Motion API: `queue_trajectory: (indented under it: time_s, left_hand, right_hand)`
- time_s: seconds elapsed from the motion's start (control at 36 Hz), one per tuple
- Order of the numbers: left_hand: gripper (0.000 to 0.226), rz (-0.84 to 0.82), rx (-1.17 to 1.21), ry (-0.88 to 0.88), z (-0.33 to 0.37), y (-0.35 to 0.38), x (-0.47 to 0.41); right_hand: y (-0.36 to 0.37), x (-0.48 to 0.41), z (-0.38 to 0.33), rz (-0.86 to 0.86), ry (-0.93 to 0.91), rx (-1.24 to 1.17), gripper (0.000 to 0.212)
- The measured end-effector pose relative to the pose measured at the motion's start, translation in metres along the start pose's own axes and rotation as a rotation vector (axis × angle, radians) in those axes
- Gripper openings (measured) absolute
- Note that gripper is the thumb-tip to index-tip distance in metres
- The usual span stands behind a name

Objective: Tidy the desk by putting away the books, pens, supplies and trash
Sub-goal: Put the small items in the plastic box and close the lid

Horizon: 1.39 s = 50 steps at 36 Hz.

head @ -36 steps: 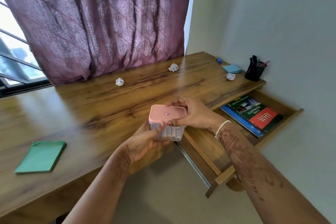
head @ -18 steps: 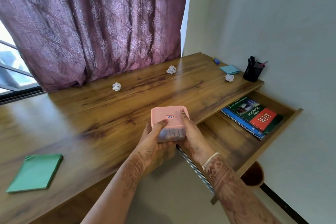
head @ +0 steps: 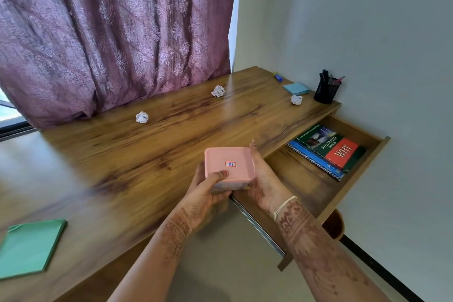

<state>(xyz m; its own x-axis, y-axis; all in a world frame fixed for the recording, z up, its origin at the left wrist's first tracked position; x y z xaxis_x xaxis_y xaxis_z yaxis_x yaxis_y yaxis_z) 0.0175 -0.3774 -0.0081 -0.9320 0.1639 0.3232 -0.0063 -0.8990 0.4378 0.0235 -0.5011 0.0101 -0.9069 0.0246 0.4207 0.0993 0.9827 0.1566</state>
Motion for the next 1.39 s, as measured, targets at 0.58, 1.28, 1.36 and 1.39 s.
queue_trajectory:
  time_s: [0.58, 1.28, 1.36, 1.39]
  left_hand:
    - [0.061, 0.171, -0.065, -0.079, -0.012, 0.023, -0.022]
    - [0.041, 0.051, -0.356, -0.121, -0.091, 0.173, -0.062]
    - [0.043, 0.083, -0.327, -0.113, -0.107, 0.2, -0.068]
    - [0.048, 0.1, -0.315, -0.111, -0.112, 0.209, -0.069]
  right_hand:
    - [-0.029, 0.009, -0.009, 0.354, -0.264, -0.089, 0.028]
    - [-0.208, 0.005, -0.008, 0.539, -0.233, -0.061, 0.023]
    - [-0.241, -0.007, -0.012, 0.515, -0.229, -0.005, 0.027]
    - [-0.252, -0.012, -0.013, 0.505, -0.226, 0.013, 0.031]
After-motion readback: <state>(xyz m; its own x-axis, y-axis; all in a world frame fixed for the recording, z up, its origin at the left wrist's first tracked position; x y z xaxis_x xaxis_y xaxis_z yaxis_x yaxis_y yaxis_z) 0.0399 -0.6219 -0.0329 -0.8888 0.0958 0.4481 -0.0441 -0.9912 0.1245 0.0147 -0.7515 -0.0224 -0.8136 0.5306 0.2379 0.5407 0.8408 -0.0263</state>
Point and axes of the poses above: each hand's wrist, its own x-axis away from the middle knuckle, its own y-axis out of the palm, z = x × y, the point moved 8 cm from there along -x, towards the middle knuckle, and after that the axes turned 5 degrees about z, right-handed, at the moved point
